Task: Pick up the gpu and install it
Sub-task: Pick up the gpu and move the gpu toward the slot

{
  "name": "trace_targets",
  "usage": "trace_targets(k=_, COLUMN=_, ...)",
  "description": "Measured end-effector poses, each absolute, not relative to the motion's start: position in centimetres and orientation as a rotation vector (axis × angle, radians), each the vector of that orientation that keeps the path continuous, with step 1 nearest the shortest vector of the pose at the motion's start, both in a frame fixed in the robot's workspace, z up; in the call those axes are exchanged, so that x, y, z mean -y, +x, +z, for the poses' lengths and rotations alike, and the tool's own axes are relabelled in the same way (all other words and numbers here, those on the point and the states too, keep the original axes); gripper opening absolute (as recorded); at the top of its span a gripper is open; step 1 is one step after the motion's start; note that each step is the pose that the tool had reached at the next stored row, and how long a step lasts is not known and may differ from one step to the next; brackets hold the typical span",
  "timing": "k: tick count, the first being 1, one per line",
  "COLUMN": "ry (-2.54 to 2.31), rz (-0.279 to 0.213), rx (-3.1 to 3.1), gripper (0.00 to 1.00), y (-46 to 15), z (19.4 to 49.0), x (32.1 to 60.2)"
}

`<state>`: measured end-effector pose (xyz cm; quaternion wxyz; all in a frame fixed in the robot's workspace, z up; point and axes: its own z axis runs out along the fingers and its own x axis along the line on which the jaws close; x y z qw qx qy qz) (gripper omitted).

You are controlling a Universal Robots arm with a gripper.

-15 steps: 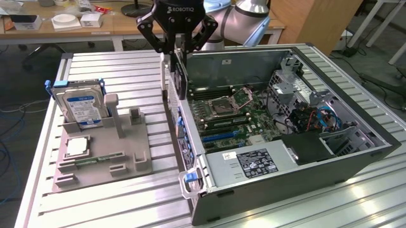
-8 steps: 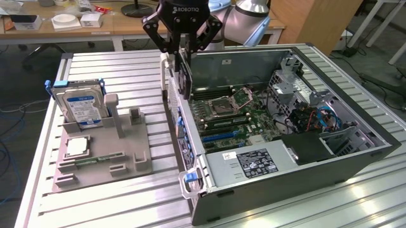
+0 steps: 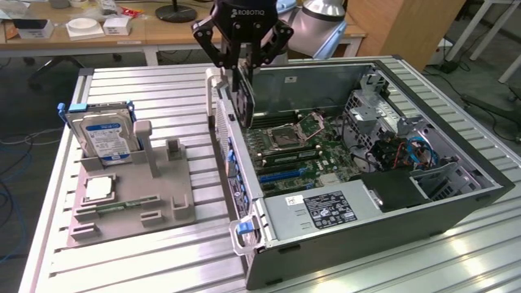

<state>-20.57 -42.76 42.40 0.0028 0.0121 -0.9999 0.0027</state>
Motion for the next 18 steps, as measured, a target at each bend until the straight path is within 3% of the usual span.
trace_targets(k=18, ry=0.039, rz=0.008, rx=3.136, gripper=0.26, y=-18.0, z=42.4, x=42.8)
